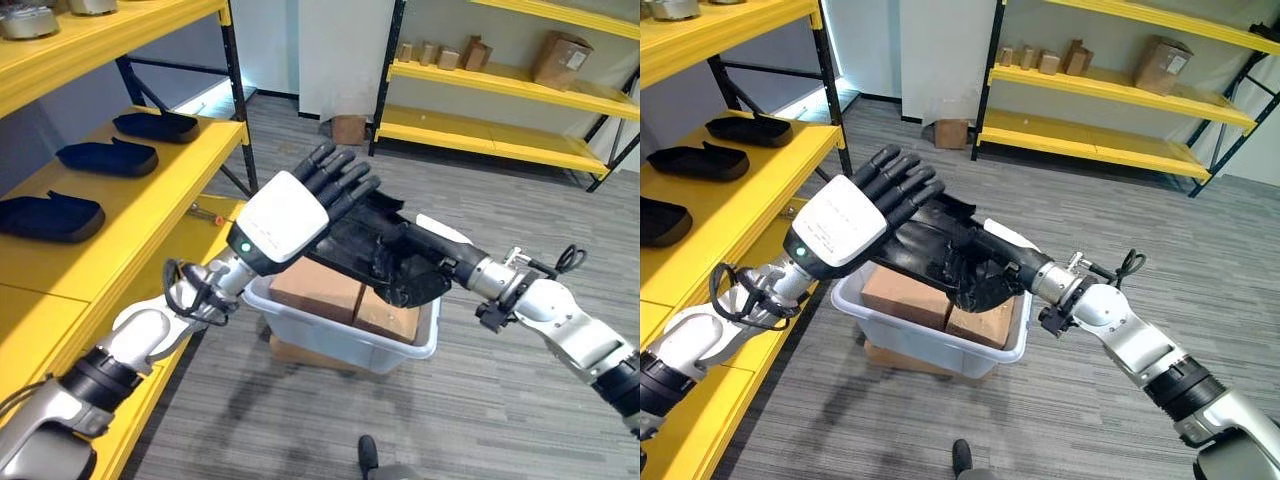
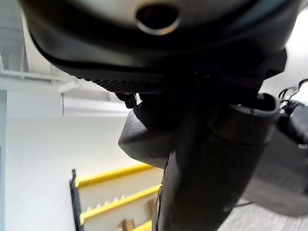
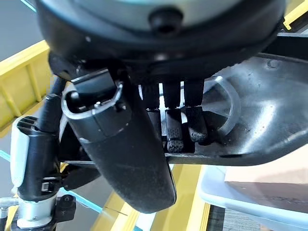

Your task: Move parts from the plastic box to the shelf.

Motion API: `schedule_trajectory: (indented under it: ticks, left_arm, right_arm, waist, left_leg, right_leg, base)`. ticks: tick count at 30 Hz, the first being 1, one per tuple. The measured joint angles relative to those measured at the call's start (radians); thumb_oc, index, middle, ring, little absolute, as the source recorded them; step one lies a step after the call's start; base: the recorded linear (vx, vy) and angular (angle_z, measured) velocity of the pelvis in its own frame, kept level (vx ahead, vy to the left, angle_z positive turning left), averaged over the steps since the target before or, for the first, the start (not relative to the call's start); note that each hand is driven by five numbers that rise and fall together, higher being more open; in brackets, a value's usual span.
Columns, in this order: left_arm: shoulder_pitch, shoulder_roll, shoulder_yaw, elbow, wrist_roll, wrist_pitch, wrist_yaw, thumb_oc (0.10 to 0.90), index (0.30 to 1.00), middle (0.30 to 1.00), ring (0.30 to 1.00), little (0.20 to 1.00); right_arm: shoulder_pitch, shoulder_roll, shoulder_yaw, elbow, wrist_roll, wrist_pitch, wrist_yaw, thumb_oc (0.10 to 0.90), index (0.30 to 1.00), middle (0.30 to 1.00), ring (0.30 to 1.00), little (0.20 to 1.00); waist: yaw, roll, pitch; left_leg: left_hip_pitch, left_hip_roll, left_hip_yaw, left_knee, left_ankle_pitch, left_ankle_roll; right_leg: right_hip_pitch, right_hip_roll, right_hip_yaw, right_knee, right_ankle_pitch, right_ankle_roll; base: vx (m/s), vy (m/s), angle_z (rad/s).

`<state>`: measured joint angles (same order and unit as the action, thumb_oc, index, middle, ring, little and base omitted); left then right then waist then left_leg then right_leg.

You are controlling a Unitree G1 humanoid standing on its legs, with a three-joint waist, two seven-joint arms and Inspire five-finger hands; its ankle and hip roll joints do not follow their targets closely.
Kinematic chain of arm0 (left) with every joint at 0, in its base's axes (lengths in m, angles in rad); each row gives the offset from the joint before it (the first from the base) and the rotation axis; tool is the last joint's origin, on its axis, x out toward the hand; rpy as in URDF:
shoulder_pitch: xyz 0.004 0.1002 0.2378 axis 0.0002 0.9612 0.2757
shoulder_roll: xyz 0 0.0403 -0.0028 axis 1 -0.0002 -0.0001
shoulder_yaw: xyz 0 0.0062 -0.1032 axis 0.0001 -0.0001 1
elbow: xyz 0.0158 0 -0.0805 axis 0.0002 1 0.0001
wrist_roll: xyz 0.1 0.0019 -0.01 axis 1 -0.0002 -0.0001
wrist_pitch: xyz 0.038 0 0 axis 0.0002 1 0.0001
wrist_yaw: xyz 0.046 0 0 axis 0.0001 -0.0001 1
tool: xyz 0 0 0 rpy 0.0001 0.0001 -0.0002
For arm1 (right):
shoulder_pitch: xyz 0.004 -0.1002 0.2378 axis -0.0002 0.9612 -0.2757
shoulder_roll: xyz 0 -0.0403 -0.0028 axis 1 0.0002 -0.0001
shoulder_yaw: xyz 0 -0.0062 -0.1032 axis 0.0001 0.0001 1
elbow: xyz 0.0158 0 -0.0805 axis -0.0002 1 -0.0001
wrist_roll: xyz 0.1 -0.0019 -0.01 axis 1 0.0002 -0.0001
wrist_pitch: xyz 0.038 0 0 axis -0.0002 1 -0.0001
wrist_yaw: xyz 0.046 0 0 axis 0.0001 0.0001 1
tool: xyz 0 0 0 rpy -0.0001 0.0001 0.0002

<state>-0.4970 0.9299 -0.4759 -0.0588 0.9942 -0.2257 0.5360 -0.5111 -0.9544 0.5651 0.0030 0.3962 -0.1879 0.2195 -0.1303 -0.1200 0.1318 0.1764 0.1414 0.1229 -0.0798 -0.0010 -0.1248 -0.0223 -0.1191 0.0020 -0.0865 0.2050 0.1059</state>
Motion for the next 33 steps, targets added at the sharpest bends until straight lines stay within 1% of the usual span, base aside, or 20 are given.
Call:
schedule_trajectory:
  ticks: [1, 3, 6, 11, 16, 17, 18, 23, 33]
  left_arm:
    - [0.019, -0.025, 0.021, -0.015, -0.006, -0.001, 0.003, 0.900, 1.000, 1.000, 1.000, 1.000]
    - [0.033, -0.050, 0.031, -0.038, -0.009, -0.009, 0.005, 0.900, 1.000, 1.000, 1.000, 1.000]
    - [0.046, -0.051, 0.031, -0.075, -0.009, -0.024, 0.006, 0.900, 1.000, 1.000, 1.000, 1.000]
    - [0.046, -0.050, 0.032, -0.090, -0.009, -0.044, 0.006, 0.900, 1.000, 1.000, 1.000, 1.000]
    - [0.051, -0.049, 0.032, -0.086, -0.012, -0.045, 0.006, 0.900, 1.000, 1.000, 1.000, 1.000]
    - [0.052, -0.049, 0.032, -0.086, -0.017, -0.045, 0.006, 0.600, 0.580, 0.580, 0.580, 0.580]
    - [0.055, -0.049, 0.032, -0.086, -0.029, -0.045, 0.005, 0.400, 0.300, 0.300, 0.300, 0.300]
    - [0.056, -0.050, 0.031, -0.085, -0.047, -0.046, 0.004, 0.400, 0.300, 0.300, 0.300, 0.300]
    - [0.056, -0.043, 0.030, -0.029, -0.047, -0.044, -0.004, 0.400, 0.300, 0.300, 0.300, 0.300]
  right_arm:
    - [0.000, 0.000, -0.002, 0.000, 0.000, -0.001, 0.000, 0.400, 0.300, 0.300, 0.300, 0.300]
    - [0.000, 0.000, -0.005, -0.003, 0.000, -0.003, -0.001, 0.400, 0.300, 0.300, 0.300, 0.300]
    - [0.000, 0.001, -0.010, -0.006, 0.000, -0.009, -0.001, 0.400, 0.300, 0.300, 0.300, 0.300]
    - [0.000, 0.002, -0.021, -0.006, 0.000, -0.021, -0.002, 0.400, 0.300, 0.300, 0.300, 0.300]
    - [0.000, 0.002, -0.029, -0.006, 0.000, -0.026, -0.010, 0.400, 0.300, 0.300, 0.300, 0.300]
    - [0.000, 0.002, -0.029, -0.006, 0.000, -0.026, -0.010, 0.400, 0.300, 0.300, 0.300, 0.300]
    - [0.000, 0.002, -0.029, -0.006, 0.000, -0.026, -0.010, 0.400, 0.300, 0.300, 0.300, 0.300]
    - [0.000, 0.002, -0.029, -0.006, 0.000, -0.026, -0.010, 0.400, 0.300, 0.300, 0.300, 0.300]
    - [0.001, 0.002, -0.038, -0.007, -0.001, -0.033, -0.011, 0.400, 0.300, 0.300, 0.300, 0.300]
  waist:
    - [0.000, 0.000, 0.000]
    - [0.002, -0.001, 0.000]
    - [0.001, -0.001, 0.000]
    - [0.003, -0.001, 0.000]
    - [0.003, -0.001, -0.001]
    - [0.004, -0.001, 0.000]
    - [0.004, -0.001, 0.000]
    - [0.004, -0.001, -0.001]
    - [0.000, -0.001, -0.001]
  left_leg:
    - [0.000, 0.000, 0.002, 0.000, 0.000, 0.000]
    - [0.001, 0.000, 0.003, 0.000, 0.000, 0.000]
    - [0.001, 0.000, 0.003, 0.000, -0.001, 0.000]
    - [0.001, 0.000, 0.003, 0.000, -0.001, 0.000]
    - [0.001, 0.000, 0.003, 0.000, -0.001, 0.000]
    - [0.001, -0.001, 0.003, 0.000, -0.001, 0.001]
    - [0.001, -0.001, 0.003, 0.000, -0.001, 0.000]
    - [0.001, -0.002, 0.003, 0.000, -0.001, 0.001]
    - [0.001, -0.003, 0.005, 0.000, -0.001, 0.001]
  right_leg:
    - [-0.001, 0.000, 0.003, 0.000, -0.001, -0.001]
    - [-0.001, 0.001, 0.004, 0.000, -0.001, -0.001]
    - [-0.001, 0.001, 0.004, 0.000, -0.002, -0.001]
    - [-0.001, 0.001, 0.004, 0.000, -0.002, -0.001]
    - [-0.001, 0.001, 0.004, 0.000, -0.002, -0.001]
    - [-0.001, 0.001, 0.004, 0.000, -0.002, -0.001]
    - [-0.001, 0.001, 0.004, 0.000, -0.002, -0.001]
    - [-0.001, 0.001, 0.005, 0.000, -0.002, -0.001]
    - [-0.002, 0.001, 0.006, 0.000, -0.002, -0.001]
  base:
    - [0.00, -0.001, -0.04]
    - [0.00, 0.000, 0.00]
    - [0.00, 0.000, 0.00]
    - [0.00, 0.000, 0.00]
    - [0.00, 0.000, 0.00]
    - [0.00, 0.000, 0.00]
    - [0.00, 0.000, 0.00]
    - [0.00, 0.000, 0.00]
    - [0.00, 0.000, 0.00]
